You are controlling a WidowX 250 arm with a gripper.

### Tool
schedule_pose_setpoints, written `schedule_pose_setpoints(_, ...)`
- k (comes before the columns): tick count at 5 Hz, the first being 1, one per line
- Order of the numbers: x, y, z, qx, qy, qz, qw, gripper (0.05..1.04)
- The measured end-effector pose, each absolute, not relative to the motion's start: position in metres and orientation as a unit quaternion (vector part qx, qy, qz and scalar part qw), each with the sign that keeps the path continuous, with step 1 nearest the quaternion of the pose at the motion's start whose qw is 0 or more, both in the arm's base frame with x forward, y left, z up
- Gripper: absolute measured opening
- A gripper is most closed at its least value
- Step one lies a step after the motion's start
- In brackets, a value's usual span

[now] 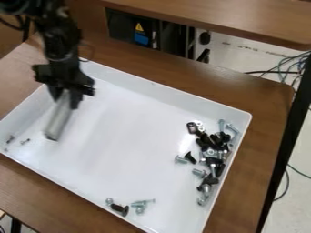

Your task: Sweep into pile

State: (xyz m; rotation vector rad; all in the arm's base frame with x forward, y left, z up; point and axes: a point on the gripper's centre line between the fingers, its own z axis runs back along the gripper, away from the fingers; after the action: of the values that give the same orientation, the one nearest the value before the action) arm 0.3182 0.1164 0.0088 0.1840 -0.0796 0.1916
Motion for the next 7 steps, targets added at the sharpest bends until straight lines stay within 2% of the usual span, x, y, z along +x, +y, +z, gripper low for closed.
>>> schedule_pose_setpoints(1,0.299,0.159,-0.016,0.092,-0.012,0.032,0.995,0.354)
schedule_pose_setpoints(2,0.292,0.192,-0.027,0.078,-0.015,-0.012,0.997,0.354)
schedule_pose_setpoints(3,0.292,0.188,-0.034,0.073,-0.031,-0.073,0.994,0.354)
schedule_pose_setpoints(5,0.268,0.158,-0.035,0.079,-0.037,-0.075,0.993,0.354)
schedule_pose_setpoints(6,0.263,0.125,-0.03,0.07,-0.054,-0.077,0.993,0.354)
schedule_pose_setpoints(7,0.268,0.085,-0.04,0.061,-0.047,-0.053,0.996,0.354)
